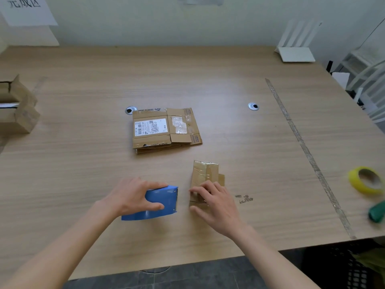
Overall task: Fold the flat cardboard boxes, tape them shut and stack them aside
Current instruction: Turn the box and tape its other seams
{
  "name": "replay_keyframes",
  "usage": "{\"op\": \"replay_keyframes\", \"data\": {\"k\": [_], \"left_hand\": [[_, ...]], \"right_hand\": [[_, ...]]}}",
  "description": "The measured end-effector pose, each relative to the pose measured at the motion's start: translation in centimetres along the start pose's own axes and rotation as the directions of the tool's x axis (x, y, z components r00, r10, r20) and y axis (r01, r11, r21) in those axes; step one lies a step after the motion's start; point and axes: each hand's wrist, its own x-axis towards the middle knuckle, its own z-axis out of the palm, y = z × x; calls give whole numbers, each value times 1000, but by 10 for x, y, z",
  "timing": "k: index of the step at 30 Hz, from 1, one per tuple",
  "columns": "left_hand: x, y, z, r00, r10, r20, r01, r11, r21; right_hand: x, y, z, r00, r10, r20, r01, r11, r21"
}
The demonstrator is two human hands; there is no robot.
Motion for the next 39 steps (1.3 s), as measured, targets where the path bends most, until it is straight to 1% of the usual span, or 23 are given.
{"op": "replay_keyframes", "data": {"k": [5,7,10,15,17,20,23,28,33,39], "left_hand": [[11,17,4,1000,-15,25,13,996,93],[17,26,6,999,-28,33,23,989,147],[31,46,7,999,-12,39,2,970,243],[40,54,11,997,-49,57,28,946,323],[36,49,18,996,-81,30,68,952,297],[31,45,17,996,-88,8,82,960,269],[21,37,17,996,-93,-7,92,962,258],[-6,16,17,990,-115,-87,128,977,172],[-31,-5,15,981,-149,-123,163,981,107],[-41,-8,21,980,-154,-128,165,983,83]], "right_hand": [[2,-9,7,995,87,-54,-86,996,20],[1,-8,8,994,99,-42,-98,995,30],[2,-7,7,993,115,-23,-114,993,40],[4,-8,6,991,134,-15,-134,990,35],[4,-8,7,992,123,-9,-123,992,40],[6,-7,6,992,122,-9,-122,992,33],[6,-13,6,992,120,-38,-121,992,-28],[14,-32,17,967,191,-167,-209,973,-99],[26,-39,25,928,321,-191,-341,936,-87],[32,-37,29,907,341,-246,-367,928,-65]]}}
